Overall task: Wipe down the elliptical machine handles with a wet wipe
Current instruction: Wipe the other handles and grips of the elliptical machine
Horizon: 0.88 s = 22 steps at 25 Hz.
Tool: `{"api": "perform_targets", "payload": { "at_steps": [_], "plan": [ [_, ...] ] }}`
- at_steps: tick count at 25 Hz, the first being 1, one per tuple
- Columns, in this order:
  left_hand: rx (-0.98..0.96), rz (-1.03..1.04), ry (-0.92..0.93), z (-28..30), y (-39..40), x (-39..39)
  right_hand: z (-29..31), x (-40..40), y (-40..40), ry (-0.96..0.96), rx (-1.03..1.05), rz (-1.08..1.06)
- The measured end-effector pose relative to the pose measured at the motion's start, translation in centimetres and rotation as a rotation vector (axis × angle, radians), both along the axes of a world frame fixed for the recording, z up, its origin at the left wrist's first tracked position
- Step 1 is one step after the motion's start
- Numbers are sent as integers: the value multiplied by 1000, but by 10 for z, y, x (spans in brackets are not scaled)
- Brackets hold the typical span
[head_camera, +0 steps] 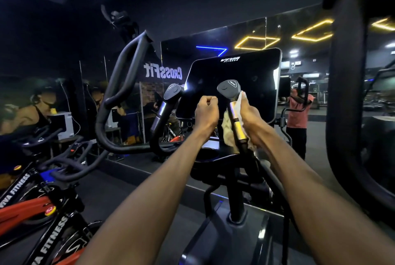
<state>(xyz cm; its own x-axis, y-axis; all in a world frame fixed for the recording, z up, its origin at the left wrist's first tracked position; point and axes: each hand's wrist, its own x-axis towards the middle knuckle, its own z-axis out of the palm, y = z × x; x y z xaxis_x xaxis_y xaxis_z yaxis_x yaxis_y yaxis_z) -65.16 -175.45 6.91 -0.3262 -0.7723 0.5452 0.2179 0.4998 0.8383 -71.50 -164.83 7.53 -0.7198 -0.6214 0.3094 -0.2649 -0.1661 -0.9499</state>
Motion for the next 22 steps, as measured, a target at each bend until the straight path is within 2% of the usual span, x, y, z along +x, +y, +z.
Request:
{"api": "perform_targets", "payload": {
  "at_steps": [2, 4, 6, 8, 13, 14, 17, 18, 19, 21, 22],
  "plan": [
    [-50, 2, 33, 13, 3, -7, 19, 4, -11, 53, -2, -71],
    [-117, 9, 61, 24, 3, -11, 13, 8, -20, 289, 62, -219],
    [-144, 2, 76, 31, -4, -15, -14, 15, -17, 598, 153, -453],
    [-136, -18, 77, 35, -8, -15, -20, 22, -11, 724, 143, -519],
    [-108, 9, 67, 44, -12, -16, 52, 0, -35, 348, 78, -311],
    [-95, -4, 60, 44, -15, -16, 49, 1, -35, 362, 85, -324],
    [-25, -114, 78, 46, -21, -9, 9, 16, -28, 621, 113, -495],
    [12, -157, 86, 46, -21, -7, 6, 17, -27, 654, 95, -518],
    [43, -192, 97, 46, -20, -6, 16, 15, -28, 625, 89, -512],
    [71, -215, 104, 45, -17, -7, 50, 1, -38, 443, 107, -406],
    [71, -210, 107, 44, -15, -7, 60, -1, -41, 429, 144, -391]
  ]
}}
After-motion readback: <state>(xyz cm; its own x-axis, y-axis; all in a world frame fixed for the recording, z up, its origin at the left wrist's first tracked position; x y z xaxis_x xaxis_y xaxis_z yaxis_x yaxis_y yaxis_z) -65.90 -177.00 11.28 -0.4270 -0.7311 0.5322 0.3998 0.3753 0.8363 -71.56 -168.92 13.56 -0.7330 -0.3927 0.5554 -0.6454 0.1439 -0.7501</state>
